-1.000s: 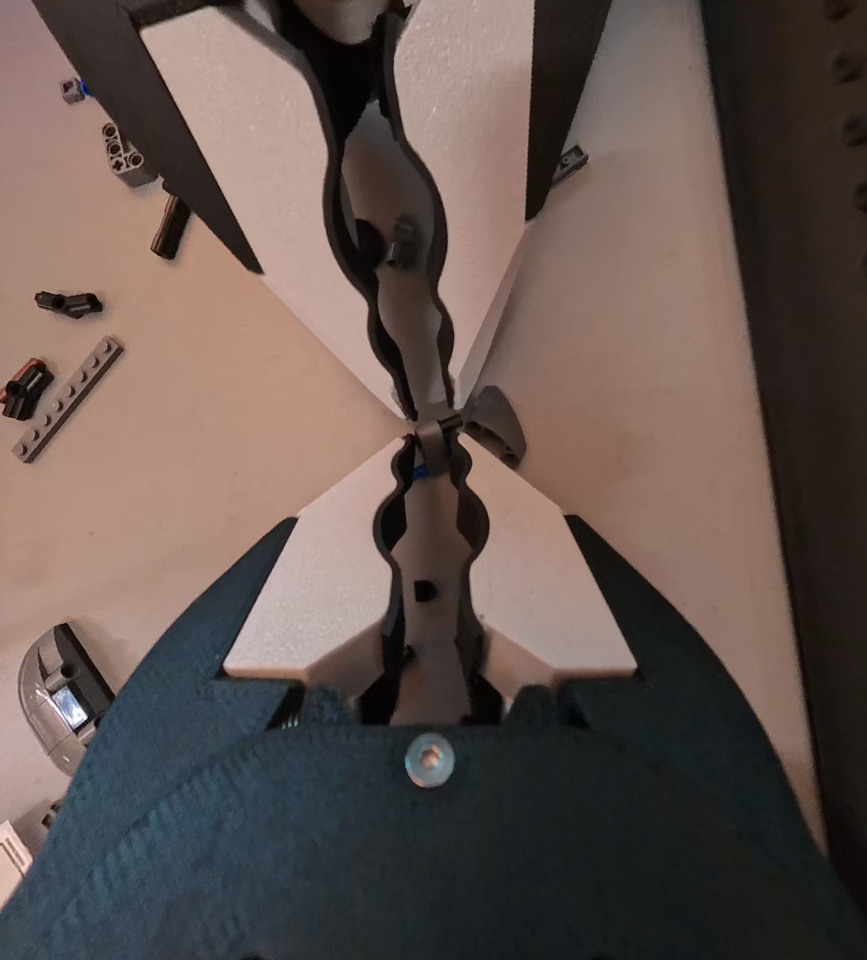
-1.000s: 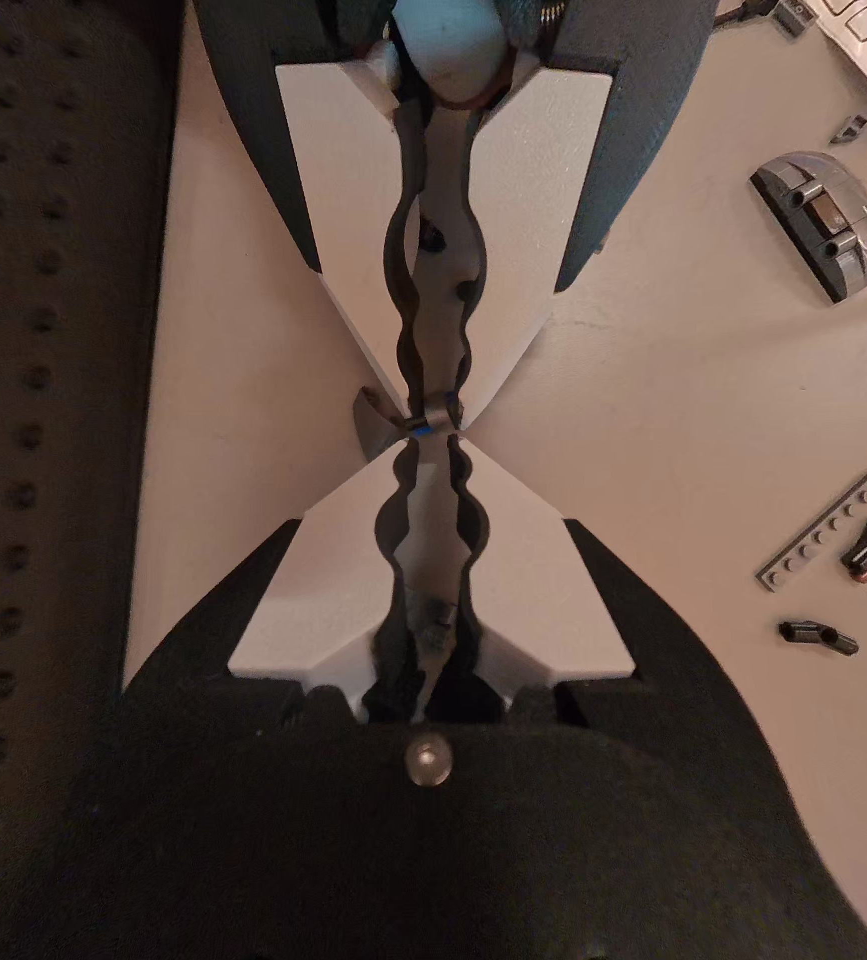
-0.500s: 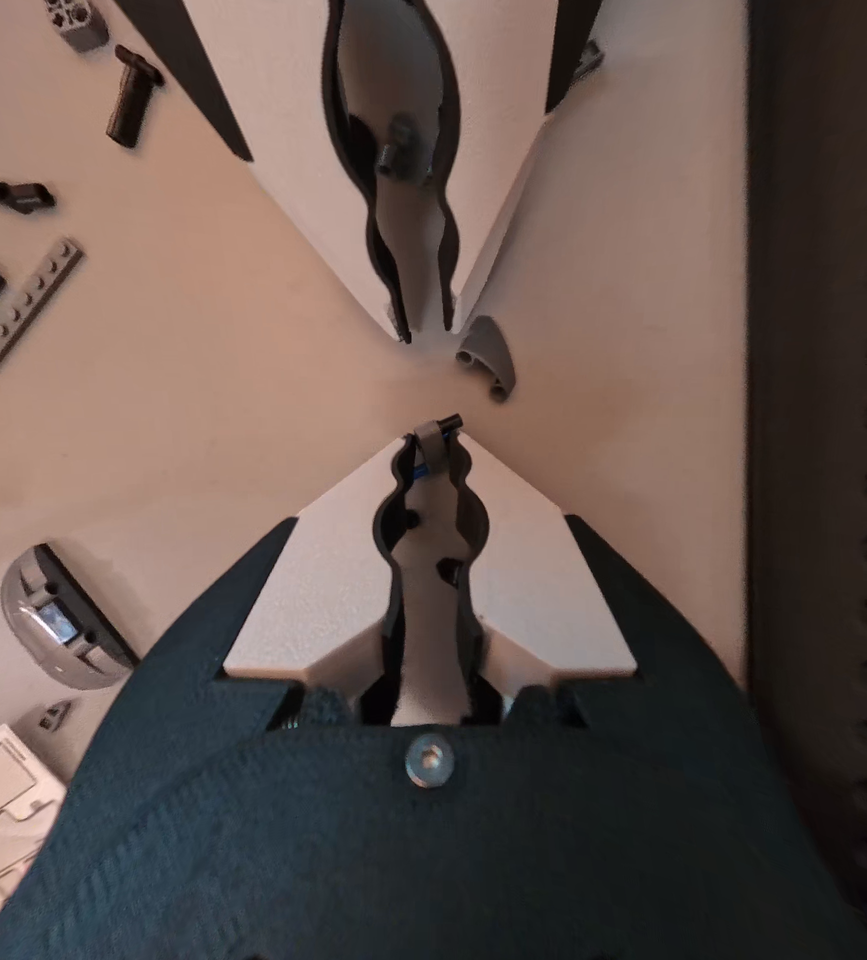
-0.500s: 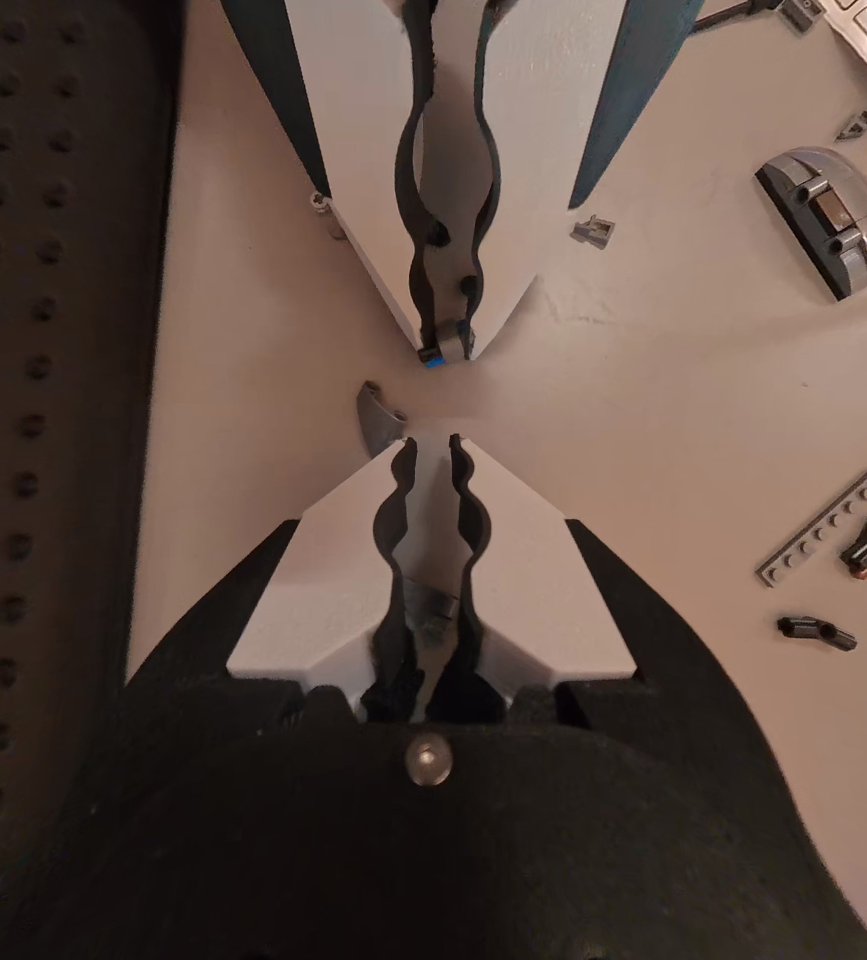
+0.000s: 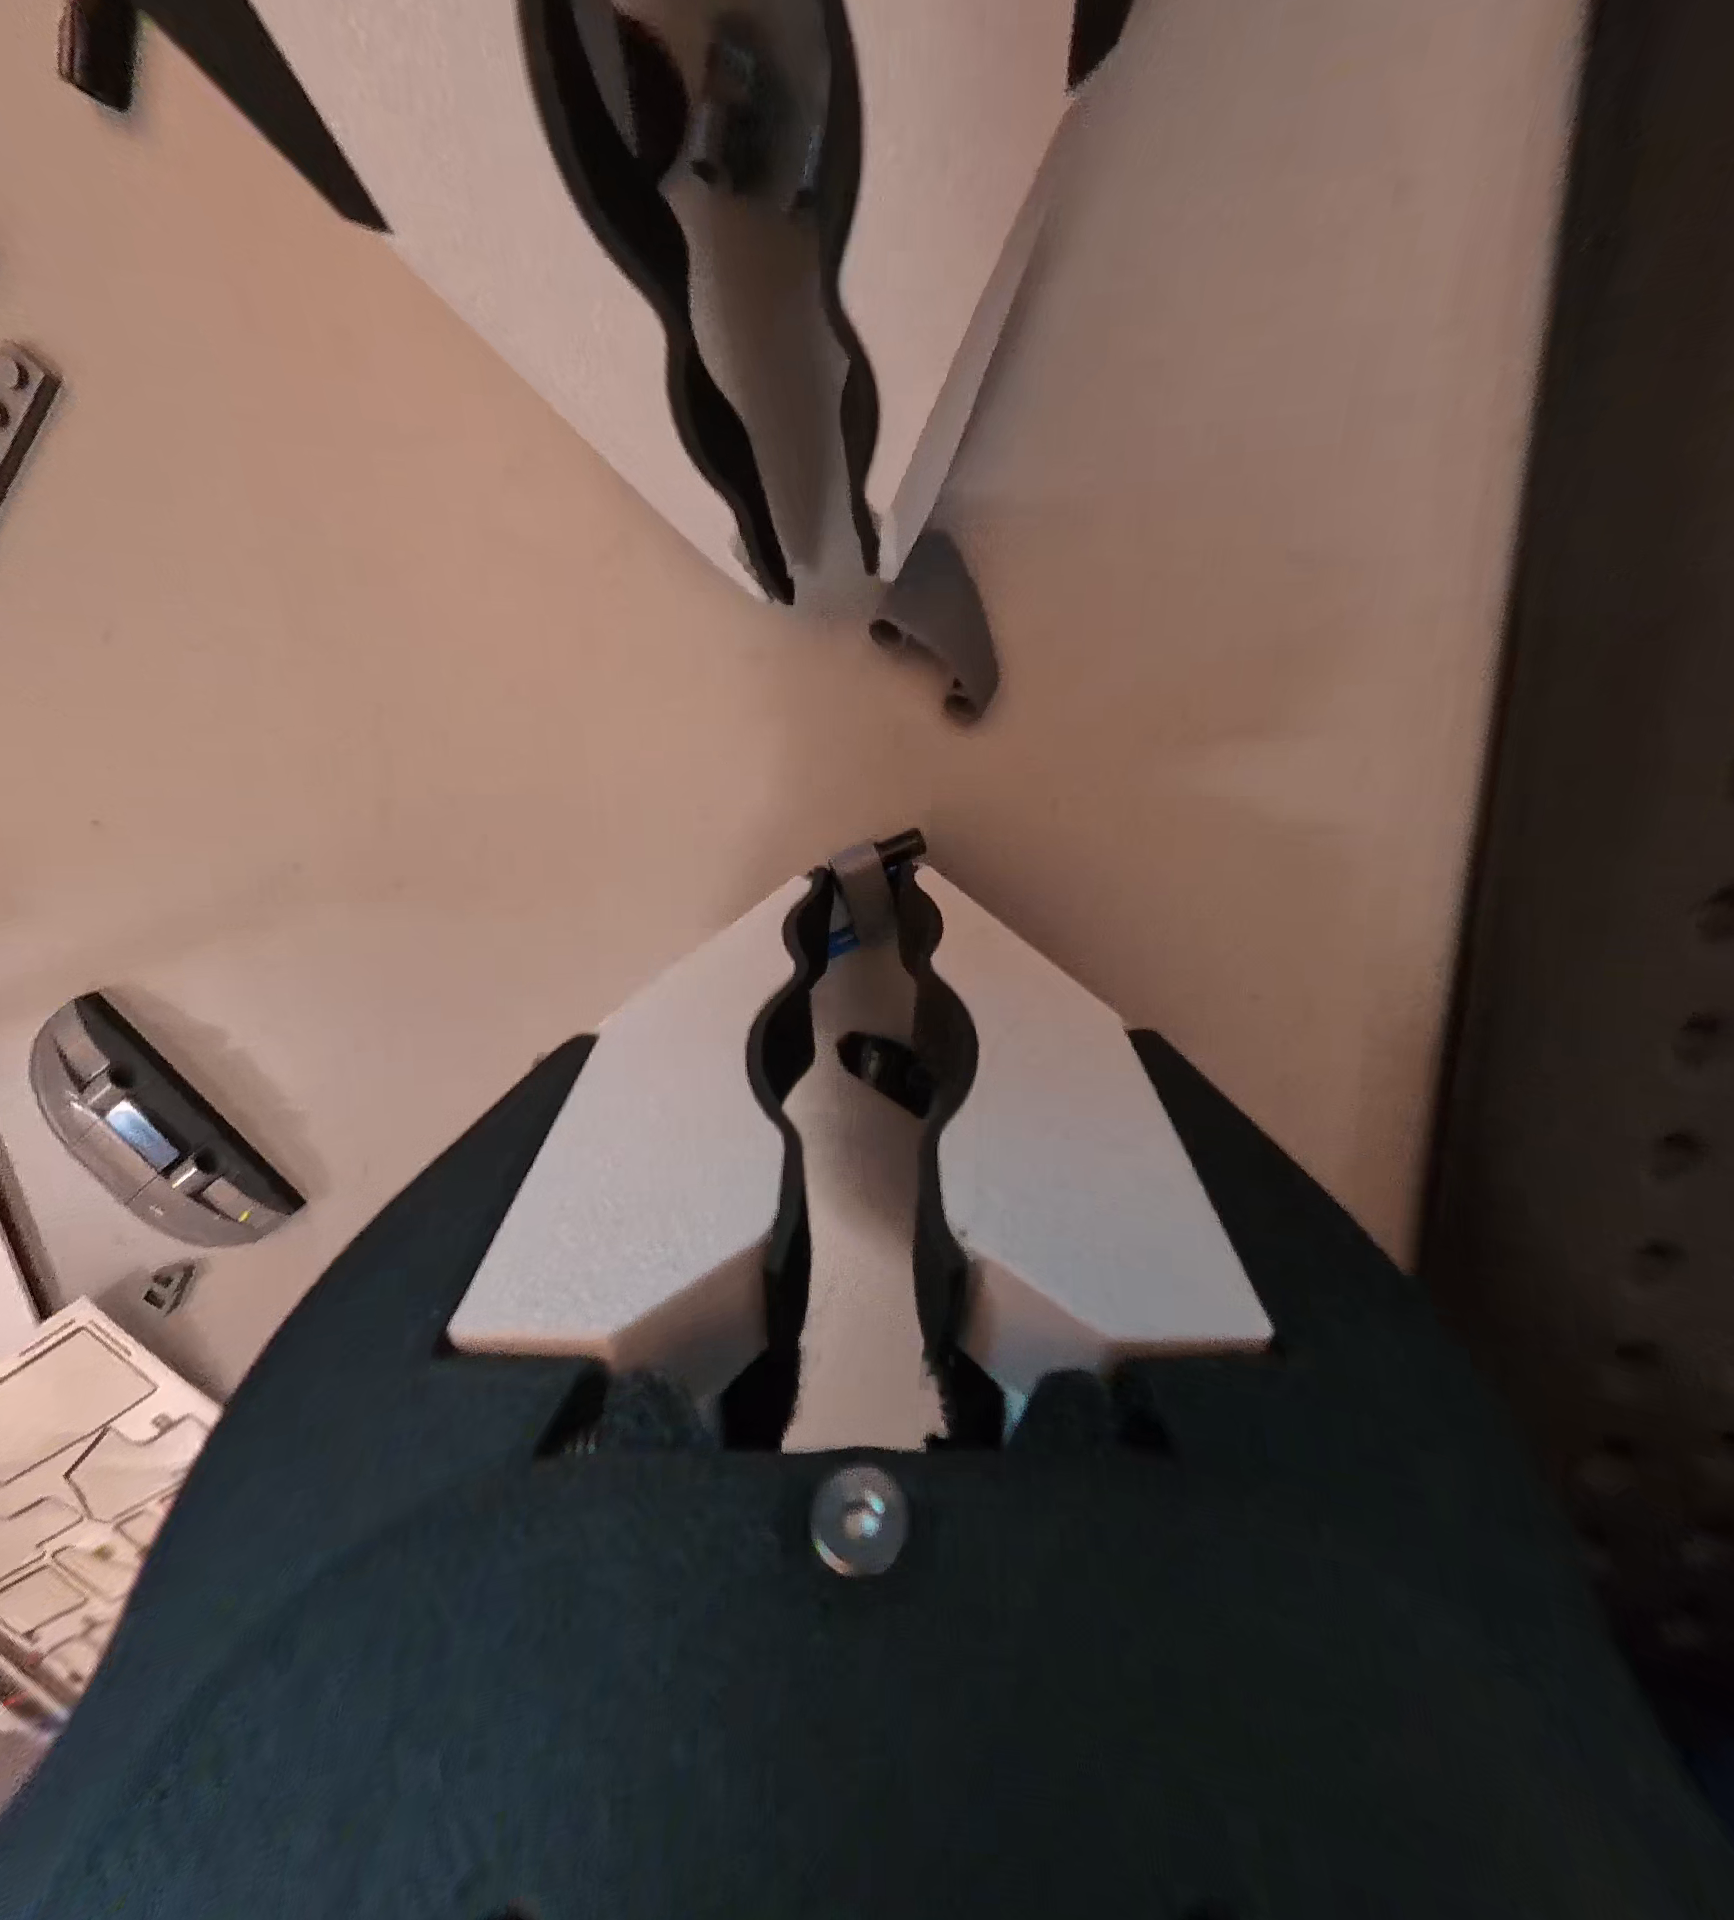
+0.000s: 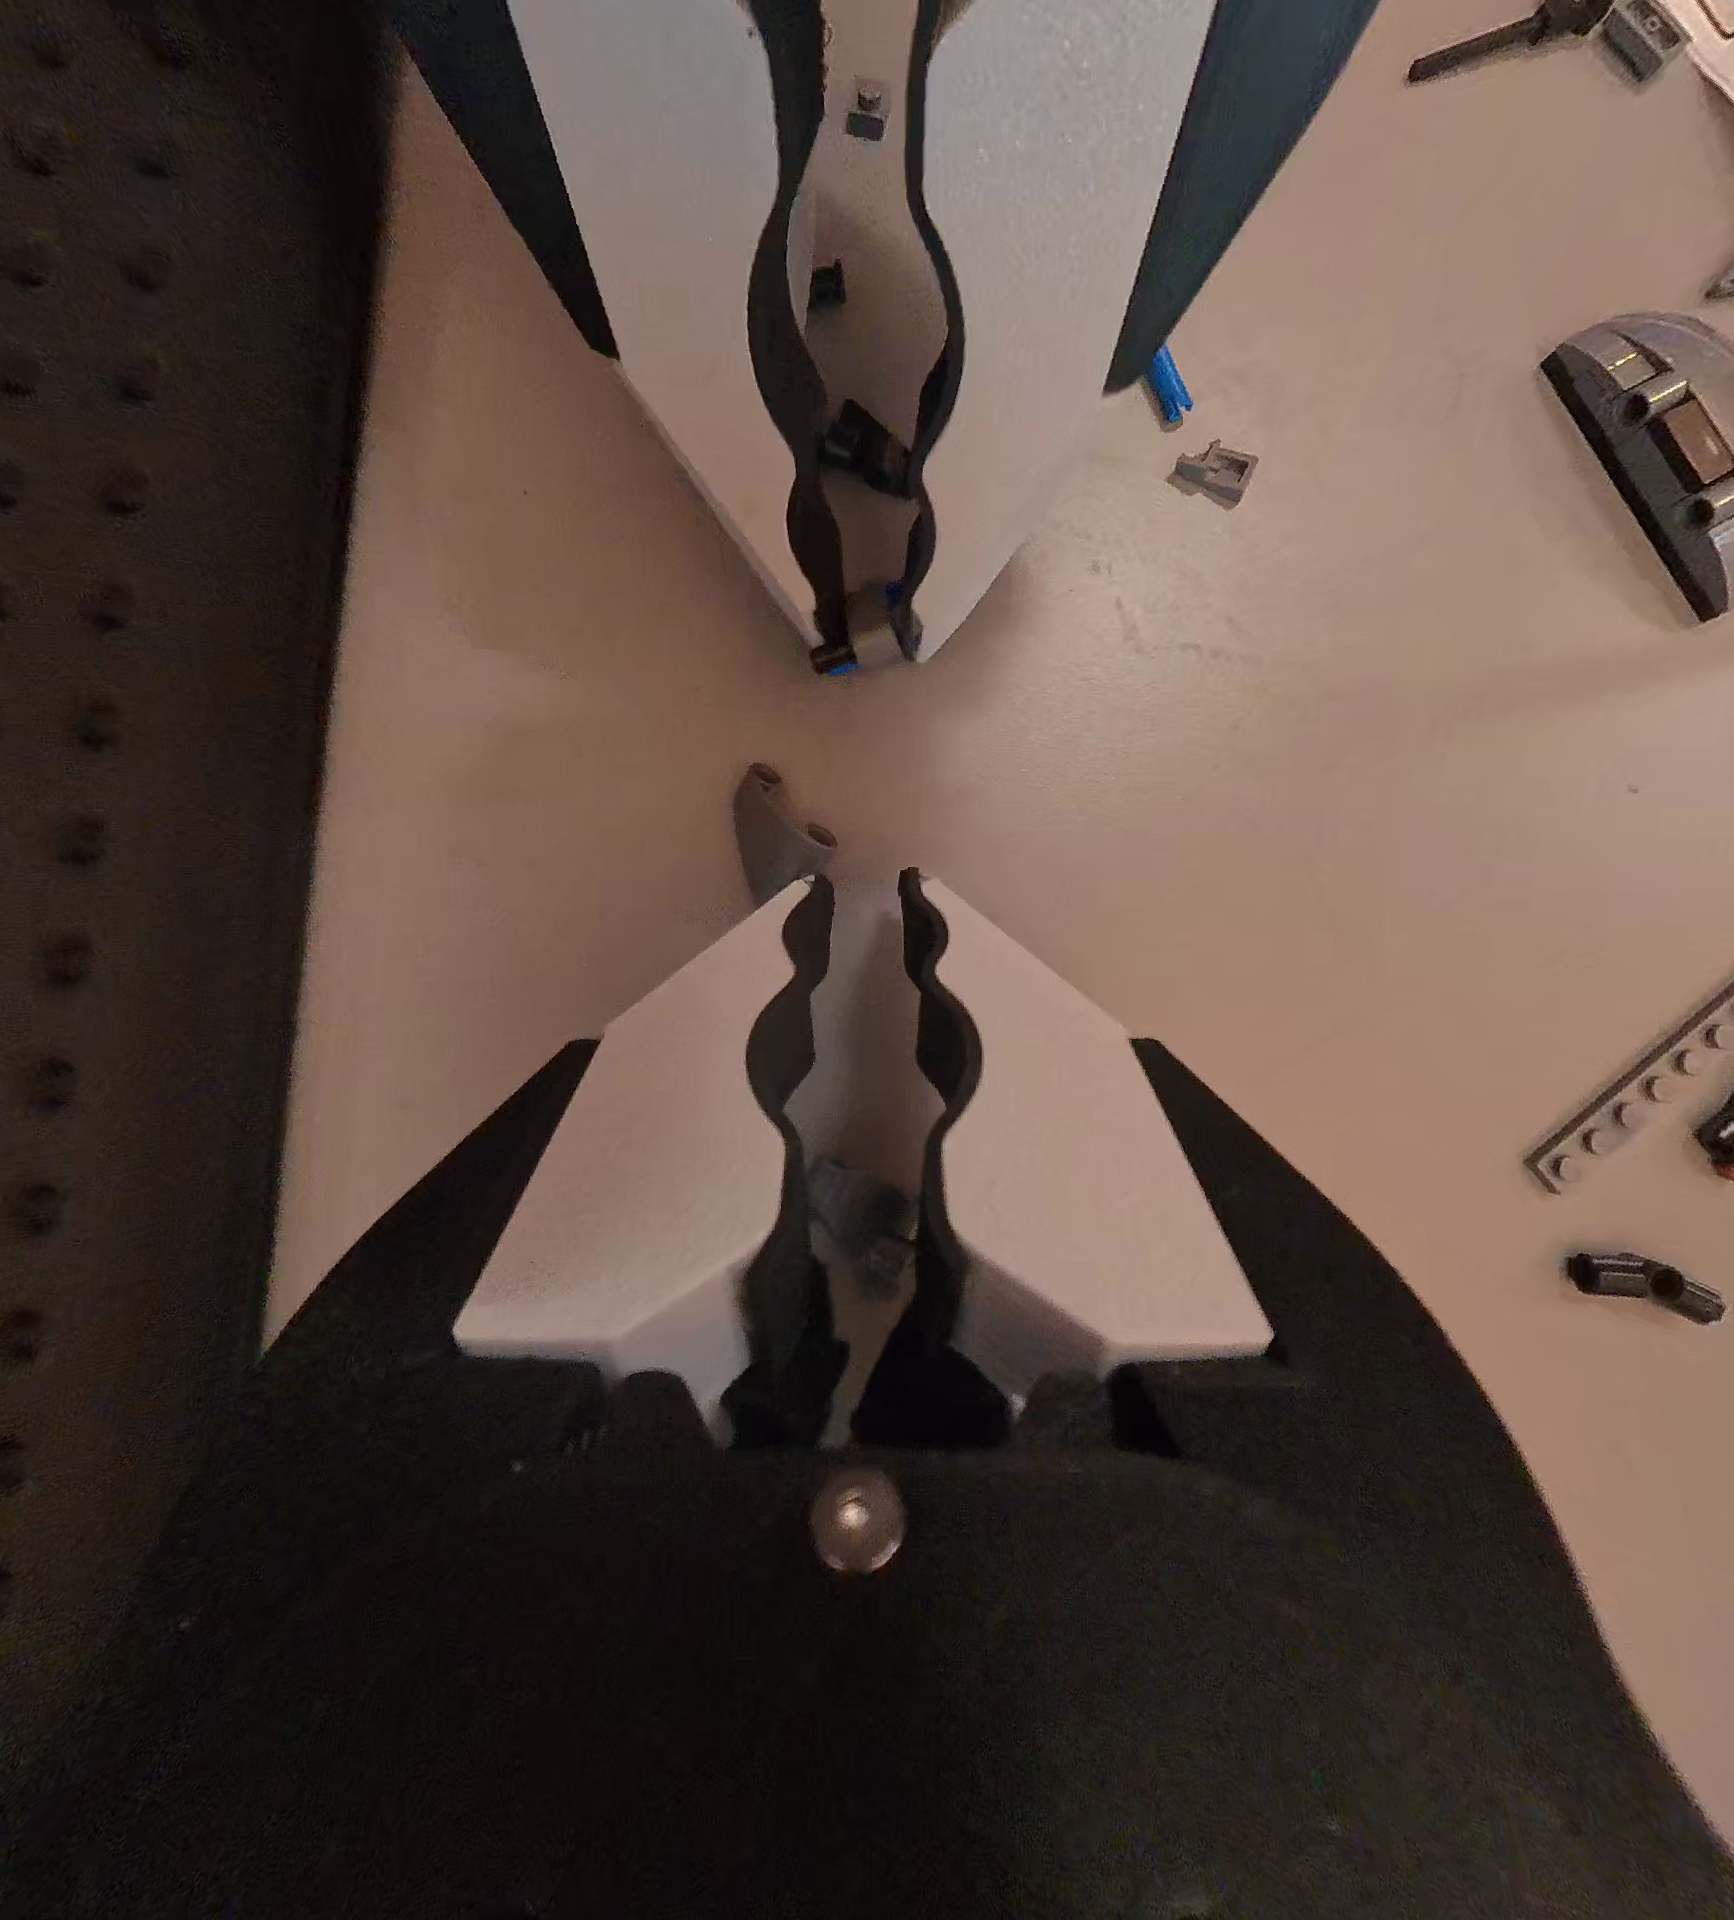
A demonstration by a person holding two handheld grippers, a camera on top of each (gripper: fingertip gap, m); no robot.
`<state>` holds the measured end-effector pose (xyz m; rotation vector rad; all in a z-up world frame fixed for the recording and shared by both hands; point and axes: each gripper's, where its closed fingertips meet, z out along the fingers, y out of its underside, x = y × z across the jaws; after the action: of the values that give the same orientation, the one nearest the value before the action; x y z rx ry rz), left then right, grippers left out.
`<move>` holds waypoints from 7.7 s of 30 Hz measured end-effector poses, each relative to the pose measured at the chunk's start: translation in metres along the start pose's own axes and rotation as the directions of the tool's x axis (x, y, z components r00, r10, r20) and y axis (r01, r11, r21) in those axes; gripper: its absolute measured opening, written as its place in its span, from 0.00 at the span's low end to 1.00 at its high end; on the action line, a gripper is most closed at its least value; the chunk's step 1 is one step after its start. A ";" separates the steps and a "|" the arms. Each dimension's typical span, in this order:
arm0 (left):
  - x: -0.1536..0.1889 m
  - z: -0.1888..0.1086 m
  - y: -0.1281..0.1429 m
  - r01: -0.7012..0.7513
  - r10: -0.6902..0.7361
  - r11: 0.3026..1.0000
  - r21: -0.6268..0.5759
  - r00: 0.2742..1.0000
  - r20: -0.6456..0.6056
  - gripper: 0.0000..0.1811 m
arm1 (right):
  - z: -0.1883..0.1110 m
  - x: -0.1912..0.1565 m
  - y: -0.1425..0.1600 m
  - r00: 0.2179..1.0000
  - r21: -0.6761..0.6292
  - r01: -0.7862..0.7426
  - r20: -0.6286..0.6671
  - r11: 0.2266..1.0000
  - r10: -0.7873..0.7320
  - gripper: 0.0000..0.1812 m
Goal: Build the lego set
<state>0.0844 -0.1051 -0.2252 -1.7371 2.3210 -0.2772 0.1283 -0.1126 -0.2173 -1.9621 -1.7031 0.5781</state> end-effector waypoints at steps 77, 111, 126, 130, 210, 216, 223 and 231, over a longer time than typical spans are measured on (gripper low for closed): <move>-0.020 -0.008 -0.001 0.170 -0.140 0.973 0.158 0.973 -0.183 0.09 | 0.001 -0.013 -0.003 0.999 -0.024 0.039 0.033 0.999 -0.038 0.08; -0.015 -0.017 -0.012 0.086 -0.059 0.975 0.207 0.989 -0.136 0.09 | 0.009 0.000 -0.023 1.000 0.086 -0.007 -0.021 0.996 0.009 0.07; -0.020 -0.017 -0.008 0.104 -0.078 0.974 0.203 0.988 -0.134 0.09 | 0.017 -0.007 -0.031 0.998 0.093 0.057 -0.030 0.994 -0.054 0.09; -0.021 -0.018 -0.008 0.106 -0.080 0.972 0.209 0.988 -0.131 0.09 | 0.024 -0.006 -0.025 0.997 0.053 0.074 -0.037 0.996 -0.072 0.10; -0.018 0.008 -0.015 -0.001 0.033 0.968 0.250 0.992 -0.123 0.05 | 0.015 0.018 -0.010 0.958 0.085 0.264 -0.137 0.961 -0.251 0.06; -0.019 0.008 -0.014 0.005 0.026 0.969 0.247 0.992 -0.120 0.05 | 0.010 0.019 -0.010 0.960 0.083 0.255 -0.143 0.963 -0.242 0.09; -0.019 0.008 -0.014 0.002 0.028 0.969 0.248 0.993 -0.118 0.05 | 0.002 0.021 -0.006 0.962 0.069 0.240 -0.151 0.968 -0.228 0.07; -0.019 0.008 -0.014 0.000 0.029 0.969 0.247 0.993 -0.116 0.05 | 0.003 0.019 -0.005 0.963 0.063 0.241 -0.139 0.969 -0.230 0.06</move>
<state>0.1047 -0.0913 -0.2276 -1.6208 2.2629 -0.6547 0.1251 -0.0932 -0.2173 -1.6722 -1.7698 0.4143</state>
